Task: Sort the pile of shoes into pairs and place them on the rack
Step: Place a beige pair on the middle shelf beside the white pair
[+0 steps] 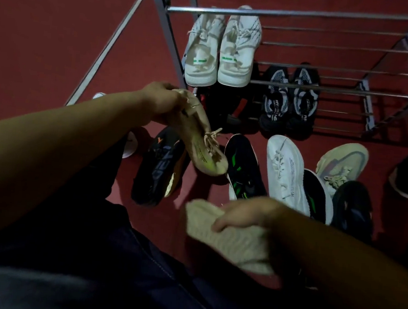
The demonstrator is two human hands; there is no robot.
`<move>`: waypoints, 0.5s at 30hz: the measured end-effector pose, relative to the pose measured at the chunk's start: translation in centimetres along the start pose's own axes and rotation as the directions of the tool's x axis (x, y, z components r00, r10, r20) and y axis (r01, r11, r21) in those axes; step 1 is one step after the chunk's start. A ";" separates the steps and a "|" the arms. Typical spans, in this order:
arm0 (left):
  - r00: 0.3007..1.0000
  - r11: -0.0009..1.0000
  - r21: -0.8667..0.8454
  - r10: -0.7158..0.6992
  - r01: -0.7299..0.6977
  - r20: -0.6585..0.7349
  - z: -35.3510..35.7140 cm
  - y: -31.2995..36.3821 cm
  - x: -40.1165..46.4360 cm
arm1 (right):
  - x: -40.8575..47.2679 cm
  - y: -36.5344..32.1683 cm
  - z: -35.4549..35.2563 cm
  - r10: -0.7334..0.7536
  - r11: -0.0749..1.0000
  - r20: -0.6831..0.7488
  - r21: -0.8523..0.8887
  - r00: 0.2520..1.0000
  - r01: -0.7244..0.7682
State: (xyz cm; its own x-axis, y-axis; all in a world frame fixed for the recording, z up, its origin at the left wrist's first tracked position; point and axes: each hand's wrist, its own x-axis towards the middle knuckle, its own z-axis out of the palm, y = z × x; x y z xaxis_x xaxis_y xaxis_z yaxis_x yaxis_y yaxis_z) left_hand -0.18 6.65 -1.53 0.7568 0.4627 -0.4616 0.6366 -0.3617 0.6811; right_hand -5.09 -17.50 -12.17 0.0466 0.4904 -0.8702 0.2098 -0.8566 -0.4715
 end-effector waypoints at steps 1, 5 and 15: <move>1.000 1.000 -0.002 -0.019 0.019 0.004 -0.1 -0.3 -0.2 | -0.7 0.1 -1.1 -0.024 0.990 -0.002 0.142 1.000 0.024; 0.996 0.995 0.052 -0.084 0.084 -0.007 -0.2 -1.5 -0.5 | -3.9 1.9 -7.6 0.022 0.931 -0.225 0.359 0.974 0.062; 0.922 0.940 -0.015 -0.330 0.340 0.204 0.4 -2.9 -1.5 | 0.1 2.6 -3.1 0.003 0.990 -0.668 0.109 0.744 0.094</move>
State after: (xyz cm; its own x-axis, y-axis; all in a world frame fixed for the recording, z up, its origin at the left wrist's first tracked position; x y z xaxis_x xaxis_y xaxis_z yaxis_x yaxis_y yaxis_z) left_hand -3.13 6.70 -2.99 0.5177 0.3807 -0.7662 0.8537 -0.1708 0.4919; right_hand -1.52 -19.17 -12.98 0.6877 0.4695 -0.5537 0.1056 -0.8193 -0.5636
